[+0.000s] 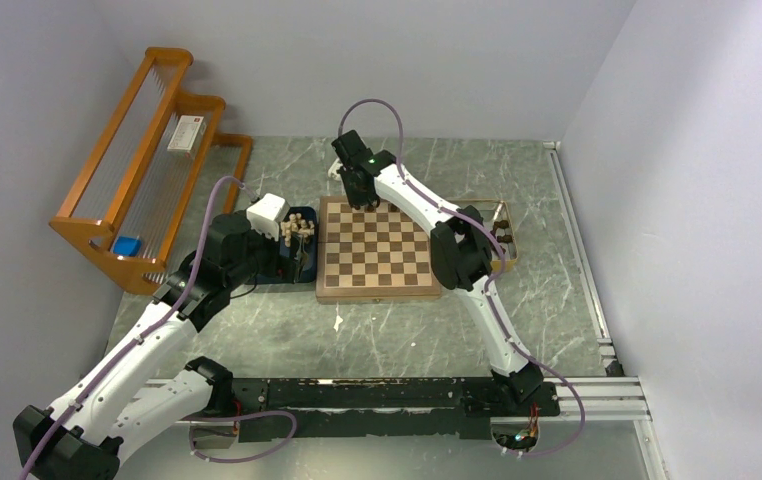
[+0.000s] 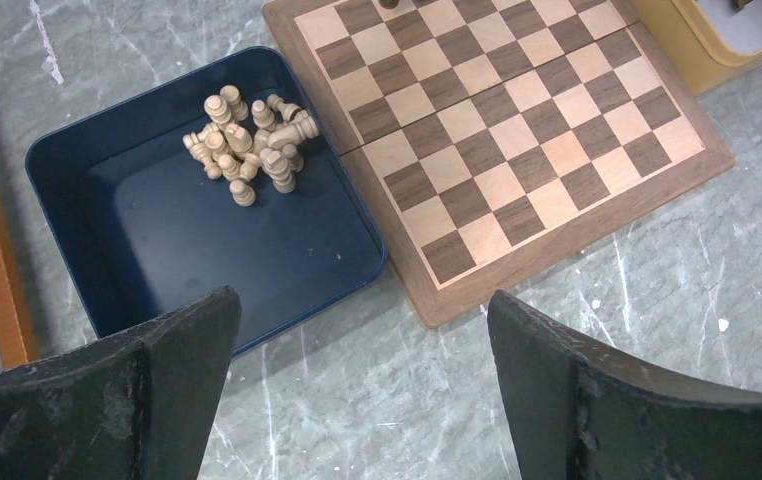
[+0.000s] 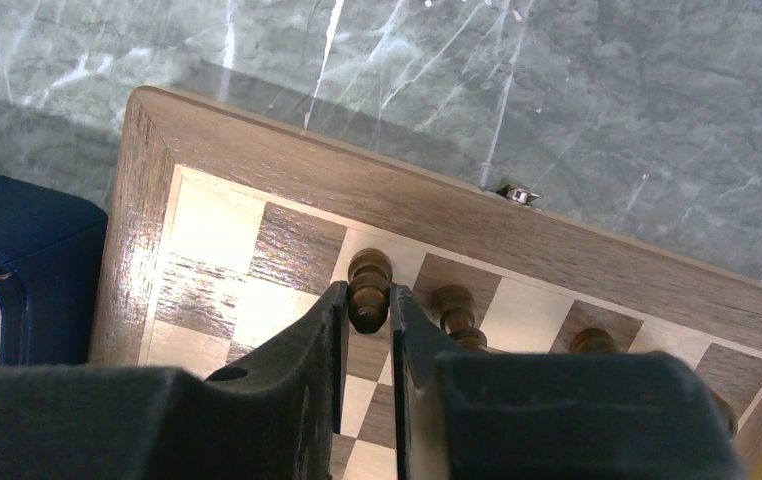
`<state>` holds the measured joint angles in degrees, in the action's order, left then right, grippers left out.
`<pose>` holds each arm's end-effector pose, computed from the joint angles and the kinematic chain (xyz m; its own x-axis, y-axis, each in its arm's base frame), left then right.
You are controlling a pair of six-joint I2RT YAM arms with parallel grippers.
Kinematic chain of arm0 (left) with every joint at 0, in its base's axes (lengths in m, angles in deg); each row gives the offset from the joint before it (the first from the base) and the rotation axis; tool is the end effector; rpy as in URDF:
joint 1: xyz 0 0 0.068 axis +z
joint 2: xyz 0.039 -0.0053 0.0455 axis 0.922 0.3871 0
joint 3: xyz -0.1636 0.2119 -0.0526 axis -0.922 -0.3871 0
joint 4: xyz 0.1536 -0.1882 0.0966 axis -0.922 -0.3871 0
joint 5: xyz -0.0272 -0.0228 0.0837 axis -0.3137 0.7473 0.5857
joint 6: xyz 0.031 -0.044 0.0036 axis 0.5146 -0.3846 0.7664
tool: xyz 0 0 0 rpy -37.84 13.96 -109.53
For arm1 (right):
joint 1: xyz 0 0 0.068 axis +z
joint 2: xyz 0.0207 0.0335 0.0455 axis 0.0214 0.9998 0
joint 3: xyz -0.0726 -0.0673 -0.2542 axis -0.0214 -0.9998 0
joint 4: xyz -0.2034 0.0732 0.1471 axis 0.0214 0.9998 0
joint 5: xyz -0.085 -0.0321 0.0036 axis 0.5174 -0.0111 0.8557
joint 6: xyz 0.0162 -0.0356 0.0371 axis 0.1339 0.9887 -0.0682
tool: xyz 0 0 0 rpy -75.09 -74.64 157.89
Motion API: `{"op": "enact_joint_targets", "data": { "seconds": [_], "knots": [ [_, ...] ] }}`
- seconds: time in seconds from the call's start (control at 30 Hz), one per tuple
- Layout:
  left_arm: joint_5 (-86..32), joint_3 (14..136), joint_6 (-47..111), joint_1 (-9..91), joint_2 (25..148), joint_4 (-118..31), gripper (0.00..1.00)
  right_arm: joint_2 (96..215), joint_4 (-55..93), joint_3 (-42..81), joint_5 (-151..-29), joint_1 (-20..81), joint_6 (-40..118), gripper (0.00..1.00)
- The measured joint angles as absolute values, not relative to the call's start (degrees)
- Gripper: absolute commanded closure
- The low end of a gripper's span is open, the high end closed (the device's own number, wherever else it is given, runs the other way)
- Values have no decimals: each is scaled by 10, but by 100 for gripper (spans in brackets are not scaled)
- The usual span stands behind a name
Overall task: Set up the chess pieces on the board
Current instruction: Place the chess piece on the chessboard.
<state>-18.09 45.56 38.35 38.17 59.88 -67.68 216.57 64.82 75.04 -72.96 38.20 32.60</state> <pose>0.1674 -0.0925 0.2957 -0.4508 0.1439 -0.8810 0.4333 0.8981 -0.0750 0.4342 0.3196 0.1956 -0.7755 -0.3017 -0.5546 -0.3548 0.9349 -0.0124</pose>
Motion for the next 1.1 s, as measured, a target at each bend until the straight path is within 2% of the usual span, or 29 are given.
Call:
{"op": "enact_joint_targets", "data": {
  "seconds": [0.73,0.9,1.1],
  "knots": [
    [-181,456,384,382,599,-677,2,2156,639,733,-728,382,326,83],
    [-181,456,384,382,599,-677,2,2156,639,733,-728,382,326,75],
    [-181,456,383,382,599,-677,2,2156,642,733,-732,382,326,70]
  ]
}}
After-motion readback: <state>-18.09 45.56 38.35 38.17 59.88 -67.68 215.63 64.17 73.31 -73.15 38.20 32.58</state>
